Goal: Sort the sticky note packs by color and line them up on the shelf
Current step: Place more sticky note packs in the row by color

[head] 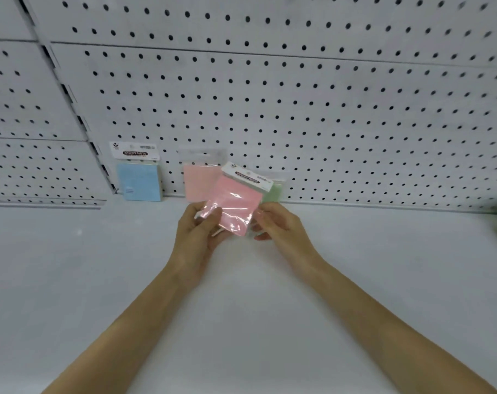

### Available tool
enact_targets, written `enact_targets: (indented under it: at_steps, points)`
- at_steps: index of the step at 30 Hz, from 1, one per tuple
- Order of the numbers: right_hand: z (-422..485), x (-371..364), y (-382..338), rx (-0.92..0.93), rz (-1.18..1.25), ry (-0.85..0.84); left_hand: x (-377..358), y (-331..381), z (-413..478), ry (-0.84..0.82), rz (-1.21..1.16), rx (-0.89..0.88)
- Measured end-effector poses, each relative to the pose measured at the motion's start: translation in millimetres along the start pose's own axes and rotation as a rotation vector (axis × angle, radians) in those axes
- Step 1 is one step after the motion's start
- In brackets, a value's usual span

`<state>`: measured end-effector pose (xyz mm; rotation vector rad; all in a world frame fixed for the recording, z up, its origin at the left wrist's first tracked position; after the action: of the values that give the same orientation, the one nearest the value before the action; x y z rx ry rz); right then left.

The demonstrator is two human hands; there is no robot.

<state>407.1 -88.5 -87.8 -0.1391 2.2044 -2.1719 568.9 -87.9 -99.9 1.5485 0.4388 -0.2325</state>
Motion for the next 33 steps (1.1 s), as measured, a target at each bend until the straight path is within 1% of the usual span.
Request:
enact_targets:
  at_steps: [2,4,7,10,13,17,20,23,25,28,33]
  points:
    - [2,9,2,0.012,0.067,0.109,-18,-10,0,-0.04,0.043,0.01]
    - [8,23,6,-0.006,0.109,0.195,-30,-17,2,-0.065,0.137,-0.014]
    - [16,43,10,-0.026,0.113,0.239,-39,-20,12,-0.096,0.276,-0.06]
    - [22,53,7,0.003,0.067,0.225,-38,-19,25,-0.104,0.383,-0.106]
    - [30,57,6,0.022,0.022,0.218,-30,-19,38,-0.059,0.458,-0.165]
    - [41,58,5,0.031,0.038,0.203,-22,-18,49,0.006,0.495,-0.197]
    - [45,58,6,0.036,0.034,0.187,-23,-17,54,-0.01,0.571,-0.209]
    - [48,58,8,0.052,0.034,0.173,-29,-14,58,-0.027,0.672,-0.267]
    - [48,58,8,0.055,0.045,0.165,-33,-11,61,-0.019,0.637,-0.277]
    - [47,59,8,0.071,0.053,0.15,-40,-5,62,-0.054,0.557,-0.286]
    - [44,62,8,0.097,0.085,0.119,-52,-3,64,-0.083,0.529,-0.341]
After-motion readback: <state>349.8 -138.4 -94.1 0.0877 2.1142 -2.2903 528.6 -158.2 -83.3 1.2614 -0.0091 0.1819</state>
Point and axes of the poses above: each hand's wrist, its own z-axis towards the middle knuckle, its own x-axis out of the back of the hand, y = z × x, the point moved 3 cm from there along z, towards the middle knuckle, and after that the axes turned 3 degrees about -x, right-handed, at the moved point
